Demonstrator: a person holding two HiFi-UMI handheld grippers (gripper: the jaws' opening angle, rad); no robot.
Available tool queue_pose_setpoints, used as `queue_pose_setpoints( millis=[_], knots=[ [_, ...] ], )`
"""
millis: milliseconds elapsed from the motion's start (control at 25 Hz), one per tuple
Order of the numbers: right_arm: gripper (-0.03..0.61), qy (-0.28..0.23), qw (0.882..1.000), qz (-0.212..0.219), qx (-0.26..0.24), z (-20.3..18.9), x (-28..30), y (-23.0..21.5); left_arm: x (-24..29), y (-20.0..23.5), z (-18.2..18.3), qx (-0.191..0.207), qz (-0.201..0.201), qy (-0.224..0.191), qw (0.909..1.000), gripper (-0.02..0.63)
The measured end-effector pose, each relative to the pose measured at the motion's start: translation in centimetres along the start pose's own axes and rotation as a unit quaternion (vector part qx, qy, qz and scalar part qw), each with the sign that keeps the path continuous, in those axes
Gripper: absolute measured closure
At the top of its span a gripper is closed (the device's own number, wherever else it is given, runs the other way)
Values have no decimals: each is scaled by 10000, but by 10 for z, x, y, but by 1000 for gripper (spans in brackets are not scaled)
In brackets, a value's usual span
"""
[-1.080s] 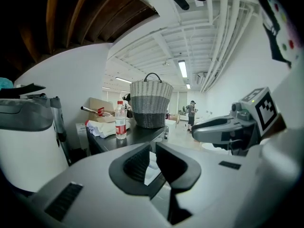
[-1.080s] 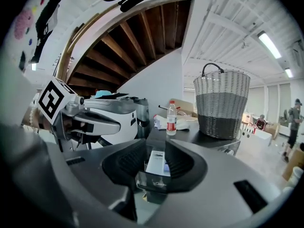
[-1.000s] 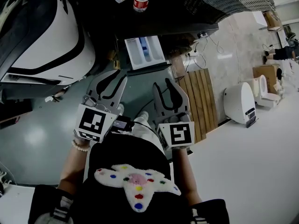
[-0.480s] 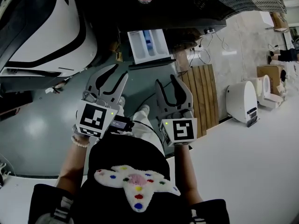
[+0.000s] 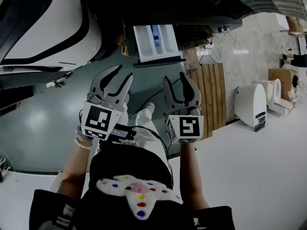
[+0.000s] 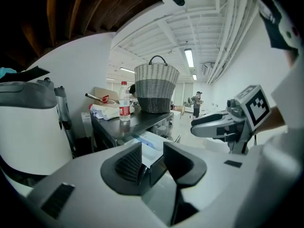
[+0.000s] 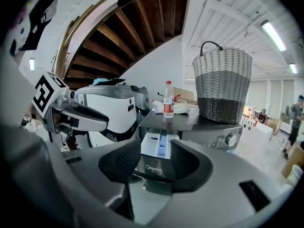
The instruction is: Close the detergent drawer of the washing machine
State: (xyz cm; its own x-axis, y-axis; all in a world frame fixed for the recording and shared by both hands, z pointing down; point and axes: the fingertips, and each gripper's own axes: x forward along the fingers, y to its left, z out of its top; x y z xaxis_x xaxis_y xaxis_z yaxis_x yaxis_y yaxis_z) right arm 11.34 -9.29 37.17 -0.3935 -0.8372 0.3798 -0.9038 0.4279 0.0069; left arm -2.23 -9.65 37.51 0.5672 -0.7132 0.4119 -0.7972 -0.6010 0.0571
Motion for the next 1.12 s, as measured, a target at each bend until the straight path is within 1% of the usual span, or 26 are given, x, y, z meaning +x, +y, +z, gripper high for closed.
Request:
queue_pose_setpoints(
  millis=[200, 600, 960, 1120],
  knots=[
    [393, 104, 9998, -131, -75, -26, 13, -19, 12, 3, -17, -24, 93, 131, 9999, 472],
    [377, 419, 9987, -273, 45, -73, 34, -44, 34, 3, -50, -58, 200, 289, 9994, 472],
    [353, 662, 9973, -250, 174, -109, 56, -58, 58, 1, -80, -239, 320, 420, 9983, 472],
    [353, 750, 9967, -224, 222, -123, 64, -63, 65, -2, -93, -139, 322, 521, 9980, 472]
  ],
)
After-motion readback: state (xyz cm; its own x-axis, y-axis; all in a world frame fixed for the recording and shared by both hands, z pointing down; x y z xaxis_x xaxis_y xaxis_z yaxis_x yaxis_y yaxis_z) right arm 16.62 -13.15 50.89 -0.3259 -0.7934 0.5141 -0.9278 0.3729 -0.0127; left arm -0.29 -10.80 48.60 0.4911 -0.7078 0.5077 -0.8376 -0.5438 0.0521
